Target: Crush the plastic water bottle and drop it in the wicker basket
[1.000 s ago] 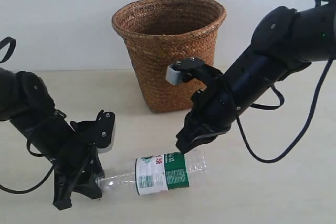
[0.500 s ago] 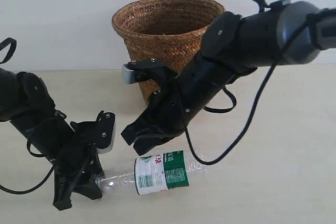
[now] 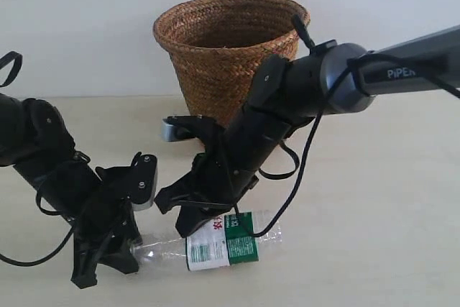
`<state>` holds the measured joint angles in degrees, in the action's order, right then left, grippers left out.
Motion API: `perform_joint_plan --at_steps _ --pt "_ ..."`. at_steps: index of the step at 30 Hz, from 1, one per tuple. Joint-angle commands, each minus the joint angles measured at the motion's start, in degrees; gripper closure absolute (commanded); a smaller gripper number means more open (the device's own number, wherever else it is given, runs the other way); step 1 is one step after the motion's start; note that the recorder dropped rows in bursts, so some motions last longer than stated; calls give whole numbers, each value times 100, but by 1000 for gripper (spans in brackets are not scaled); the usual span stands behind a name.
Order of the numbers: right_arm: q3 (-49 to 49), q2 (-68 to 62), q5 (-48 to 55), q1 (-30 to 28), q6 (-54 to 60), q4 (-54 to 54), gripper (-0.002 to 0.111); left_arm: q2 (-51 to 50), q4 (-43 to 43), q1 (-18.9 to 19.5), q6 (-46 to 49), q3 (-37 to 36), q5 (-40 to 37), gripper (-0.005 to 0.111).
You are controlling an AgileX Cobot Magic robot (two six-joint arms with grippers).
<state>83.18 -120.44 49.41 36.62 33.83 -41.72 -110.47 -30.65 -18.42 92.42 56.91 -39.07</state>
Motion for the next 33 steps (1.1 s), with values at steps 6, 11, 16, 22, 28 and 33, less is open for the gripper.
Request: perform_joint_plan --at_steps 6,11,16,22,28,33 --pt "138 -637 115 -4 -578 832 108 -27 -18 -32 -155 -26 -145 102" --pt "468 -890 485 -4 -1248 1648 108 -27 -18 -20 -167 -26 -181 102" --pt "610 -1228 579 -109 -1297 1933 108 -27 -18 -20 -244 -26 -181 102" --pt "821 -1502 1097 -292 -1215 2039 108 -27 -18 -20 -244 -26 -181 102" --pt "1196 -1752 1485 -290 -1297 2332 108 -27 -18 -20 -244 -26 -181 102" --pt "1545 -2057 1744 -290 -1467 2357 108 -27 -5 -20 -244 -26 -181 102"
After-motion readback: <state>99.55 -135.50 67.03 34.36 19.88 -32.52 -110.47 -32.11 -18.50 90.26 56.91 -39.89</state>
